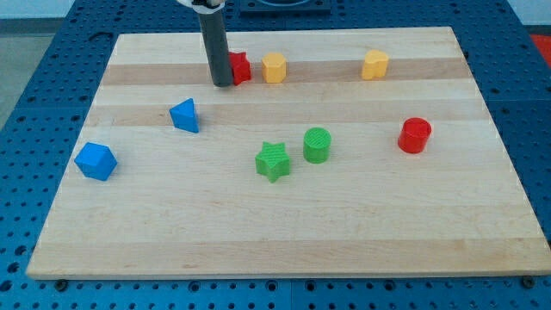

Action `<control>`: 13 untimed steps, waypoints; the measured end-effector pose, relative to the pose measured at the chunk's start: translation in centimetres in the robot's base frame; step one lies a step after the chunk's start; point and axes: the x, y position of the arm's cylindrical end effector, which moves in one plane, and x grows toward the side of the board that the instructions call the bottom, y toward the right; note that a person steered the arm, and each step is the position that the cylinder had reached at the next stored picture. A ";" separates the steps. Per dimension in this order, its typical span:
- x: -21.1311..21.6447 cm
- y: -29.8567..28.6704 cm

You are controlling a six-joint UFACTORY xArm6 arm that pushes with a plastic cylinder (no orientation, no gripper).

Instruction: Slide yellow heart closer to the yellow hexagon

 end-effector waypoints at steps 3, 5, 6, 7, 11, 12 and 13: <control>5.2 10.5; 5.0 30.5; 1.3 35.3; -2.4 33.8; -3.2 29.5; -1.6 30.6; -1.6 24.9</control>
